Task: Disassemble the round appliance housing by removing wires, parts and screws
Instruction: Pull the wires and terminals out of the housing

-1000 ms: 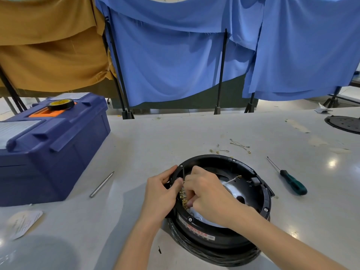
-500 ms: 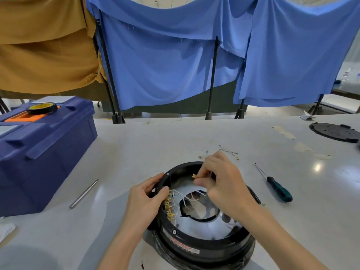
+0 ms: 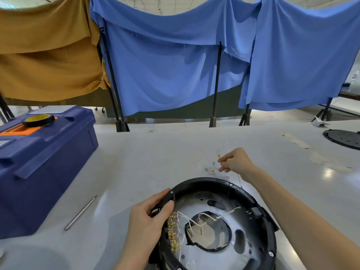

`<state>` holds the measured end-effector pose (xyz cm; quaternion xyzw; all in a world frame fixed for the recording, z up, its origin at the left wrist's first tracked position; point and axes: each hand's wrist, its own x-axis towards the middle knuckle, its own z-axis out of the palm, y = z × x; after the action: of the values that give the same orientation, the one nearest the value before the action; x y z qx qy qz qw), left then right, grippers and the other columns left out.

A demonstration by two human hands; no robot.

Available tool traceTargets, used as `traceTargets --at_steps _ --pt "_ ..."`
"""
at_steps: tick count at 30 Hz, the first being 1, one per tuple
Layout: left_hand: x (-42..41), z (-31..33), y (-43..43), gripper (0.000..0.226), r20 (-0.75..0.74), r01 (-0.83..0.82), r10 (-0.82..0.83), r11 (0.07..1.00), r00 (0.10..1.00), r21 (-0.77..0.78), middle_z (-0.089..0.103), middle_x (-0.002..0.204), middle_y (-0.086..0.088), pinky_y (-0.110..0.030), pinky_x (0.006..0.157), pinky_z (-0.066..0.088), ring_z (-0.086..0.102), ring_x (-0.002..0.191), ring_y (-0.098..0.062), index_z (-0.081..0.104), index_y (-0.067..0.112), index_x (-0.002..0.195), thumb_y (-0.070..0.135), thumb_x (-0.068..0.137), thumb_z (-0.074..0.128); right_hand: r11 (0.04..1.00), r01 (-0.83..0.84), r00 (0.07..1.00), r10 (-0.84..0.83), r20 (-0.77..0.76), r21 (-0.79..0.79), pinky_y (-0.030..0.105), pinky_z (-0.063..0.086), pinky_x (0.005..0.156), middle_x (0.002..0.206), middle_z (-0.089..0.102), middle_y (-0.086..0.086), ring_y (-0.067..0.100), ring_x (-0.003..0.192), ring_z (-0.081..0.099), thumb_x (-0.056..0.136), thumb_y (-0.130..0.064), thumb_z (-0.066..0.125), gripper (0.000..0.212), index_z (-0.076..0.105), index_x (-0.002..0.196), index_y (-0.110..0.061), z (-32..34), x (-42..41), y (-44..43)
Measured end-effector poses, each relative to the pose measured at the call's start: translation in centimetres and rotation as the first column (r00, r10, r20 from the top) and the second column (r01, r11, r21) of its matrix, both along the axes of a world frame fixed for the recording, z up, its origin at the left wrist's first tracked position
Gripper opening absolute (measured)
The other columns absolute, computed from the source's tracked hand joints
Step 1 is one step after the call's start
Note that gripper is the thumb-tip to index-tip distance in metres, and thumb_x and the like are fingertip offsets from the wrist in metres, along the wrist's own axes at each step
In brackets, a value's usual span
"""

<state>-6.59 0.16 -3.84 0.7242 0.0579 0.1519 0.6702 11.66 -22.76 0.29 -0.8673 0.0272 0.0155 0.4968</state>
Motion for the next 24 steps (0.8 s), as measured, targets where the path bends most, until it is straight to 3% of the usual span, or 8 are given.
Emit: traceTargets --at_steps 6,9,11,16,21,24 --pt "0.1 0.0 0.0 0.03 0.019 0.007 -0.007 1.0 1.0 0.025 0.075 0.093 0.015 -0.007 0.072 0.048 0.069 0.091 0.0 0.075 0.034 0.095 0.007 0.08 0.073 0.999 -0.035 0.999 0.035 -0.001 0.008 0.035 0.055 0.083 0.107 0.064 0.021 0.032 0.091 0.067 0.089 0.01 0.056 0.024 0.064 0.111 0.013 -1.3 2.6 2.1" --pt "0.0 0.2 0.0 0.032 0.022 0.005 -0.005 0.999 1.0 0.031 0.075 0.092 0.016 -0.007 0.072 0.048 0.069 0.089 0.0 0.075 0.037 0.092 0.008 0.08 0.073 0.999 -0.047 0.998 0.047 0.039 -0.017 0.032 0.051 0.09 0.114 0.066 0.017 0.028 0.105 0.063 0.091 0.008 0.052 0.027 0.064 0.115 0.007 -1.5 2.8 2.4" --pt "-0.1 0.2 0.0 0.033 0.021 0.001 -0.002 0.999 1.0 0.032 0.075 0.092 0.016 -0.007 0.072 0.049 0.069 0.089 0.001 0.075 0.04 0.089 0.008 0.081 0.073 1.0 -0.017 0.996 0.016 0.085 0.014 0.035 0.052 0.093 0.11 0.068 0.017 0.029 0.103 0.065 0.091 0.012 0.049 0.03 0.066 0.114 0.005 -1.3 2.6 2.1" --pt "-0.3 0.5 -0.2 0.029 0.001 -0.01 0.01 1.0 1.0 0.021 0.073 0.093 0.022 -0.009 0.074 0.05 0.068 0.09 0.003 0.074 0.038 0.096 0.012 0.082 0.073 0.994 -0.071 0.976 0.051 0.213 0.085 0.032 0.056 0.081 0.091 0.073 0.011 0.025 0.089 0.069 0.089 0.007 0.055 0.023 0.071 0.097 -0.008 1.0 -0.6 1.3" --pt "-0.5 0.7 -0.2 0.022 -0.02 -0.015 0.015 1.0 1.0 -0.001 0.071 0.098 0.025 -0.02 0.09 0.049 0.065 0.097 0.007 0.074 0.035 0.101 0.023 0.083 0.071 0.955 -0.296 0.889 0.285 0.36 -0.024 0.022 0.054 0.074 0.081 0.075 0.003 0.016 0.079 0.07 0.082 -0.009 0.074 0.008 0.077 0.087 -0.014 3.6 -7.7 2.4" --pt "-0.5 0.8 -0.2 0.02 -0.037 -0.006 0.005 1.0 0.999 -0.027 0.072 0.102 0.019 -0.03 0.097 0.049 0.065 0.102 0.001 0.074 0.032 0.103 0.022 0.087 0.067 0.847 -0.509 0.795 0.531 0.294 -0.155 0.011 0.05 0.066 0.074 0.074 -0.011 0.0 0.069 0.067 0.081 -0.018 0.075 0.006 0.078 0.086 -0.017 4.2 -11.5 4.0"
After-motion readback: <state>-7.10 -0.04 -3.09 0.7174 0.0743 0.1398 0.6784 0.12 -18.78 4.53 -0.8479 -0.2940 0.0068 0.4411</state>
